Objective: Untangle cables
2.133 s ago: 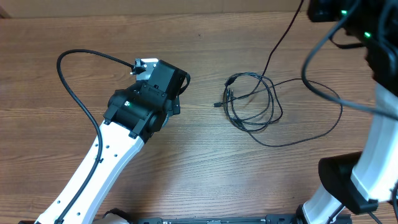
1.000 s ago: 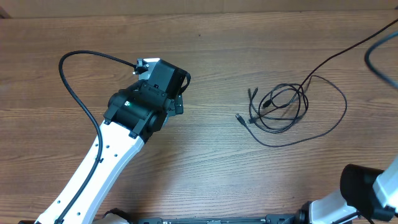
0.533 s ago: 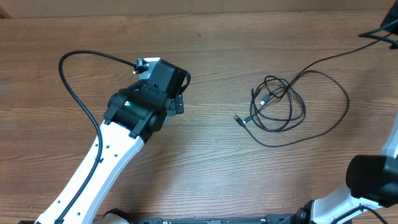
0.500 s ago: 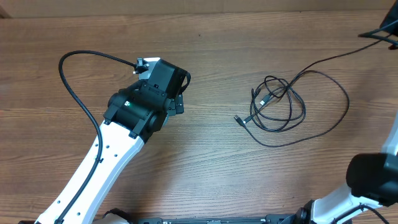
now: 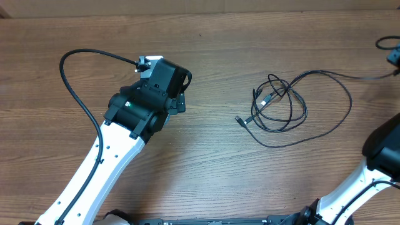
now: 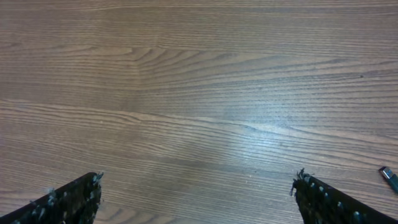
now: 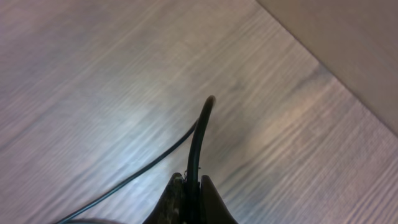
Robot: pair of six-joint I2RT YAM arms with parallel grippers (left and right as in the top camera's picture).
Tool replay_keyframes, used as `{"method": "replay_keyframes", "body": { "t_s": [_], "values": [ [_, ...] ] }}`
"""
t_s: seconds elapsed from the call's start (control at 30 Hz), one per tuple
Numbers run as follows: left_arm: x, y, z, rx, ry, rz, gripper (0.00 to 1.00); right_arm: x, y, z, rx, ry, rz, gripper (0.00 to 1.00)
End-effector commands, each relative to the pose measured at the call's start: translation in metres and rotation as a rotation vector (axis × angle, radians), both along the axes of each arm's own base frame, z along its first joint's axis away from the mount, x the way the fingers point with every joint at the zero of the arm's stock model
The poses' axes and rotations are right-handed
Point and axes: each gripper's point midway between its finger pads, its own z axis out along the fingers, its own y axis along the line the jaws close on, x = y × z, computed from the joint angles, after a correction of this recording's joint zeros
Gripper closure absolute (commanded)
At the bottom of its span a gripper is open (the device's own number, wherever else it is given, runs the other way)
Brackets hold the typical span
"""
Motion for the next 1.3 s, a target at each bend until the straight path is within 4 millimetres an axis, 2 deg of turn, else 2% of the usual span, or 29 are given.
{"method": "replay_keyframes", "body": {
  "t_s": [0.0,0.07,0.1,0.13,0.17,0.23,0.3,0.33,0.57,0.7,0.87,1.07,1.23,1.27],
  "values": [
    [0.001,0.001,0.004,0.005,-0.013,-0.01,0.0,-0.004,-0.01,0.007,0.013,-0.043,-0.025,0.96],
    [0.001,0.001,0.004,0.005,-0.013,-0.01,0.0,-0.005,-0.013,0.007,0.011,-0.045,-0.031,0.93],
    [0.001,0.001,0.004,0.005,-0.013,-0.01,0.0,-0.006,-0.014,0.008,0.011,-0.046,-0.033,0.85],
    [0.001,0.001,0.004,0.005,-0.013,-0.01,0.01,-0.005,-0.014,0.008,0.012,-0.047,-0.033,0.74],
    [0.001,0.001,0.004,0.005,-0.013,-0.01,0.01,-0.005,-0.013,0.008,0.012,-0.049,-0.031,0.55],
    [0.001,0.001,0.004,0.005,-0.013,-0.01,0.0,-0.004,-0.013,0.008,0.013,-0.054,-0.029,0.24],
    [0.001,0.001,0.004,0.005,-0.013,-0.01,0.0,-0.004,-0.014,0.008,0.013,-0.055,-0.029,0.04],
    [0.001,0.001,0.004,0.005,-0.013,-0.01,0.0,-0.004,-0.014,0.008,0.012,-0.055,-0.029,0.0],
    [0.001,0.001,0.004,0.005,-0.012,-0.01,0.0,-0.002,-0.011,0.008,0.026,-0.062,-0.02,0.0],
    [0.001,0.001,0.004,0.005,-0.012,-0.01,0.0,0.011,0.014,0.007,0.094,-0.085,0.047,0.0],
    [0.001,0.002,0.004,0.005,-0.012,-0.01,0.0,0.021,0.061,-0.003,0.178,-0.048,0.1,0.0],
    [0.001,0.002,0.004,0.006,-0.012,-0.01,0.0,0.032,0.137,-0.014,0.277,0.024,0.217,0.0],
    [0.0,0.002,0.003,0.008,-0.007,-0.01,0.0,0.026,0.195,-0.022,0.344,0.107,0.23,0.0],
    [0.0,0.002,0.003,0.008,-0.007,-0.01,0.0,0.025,0.2,-0.023,0.353,0.115,0.226,0.0]
  ]
}}
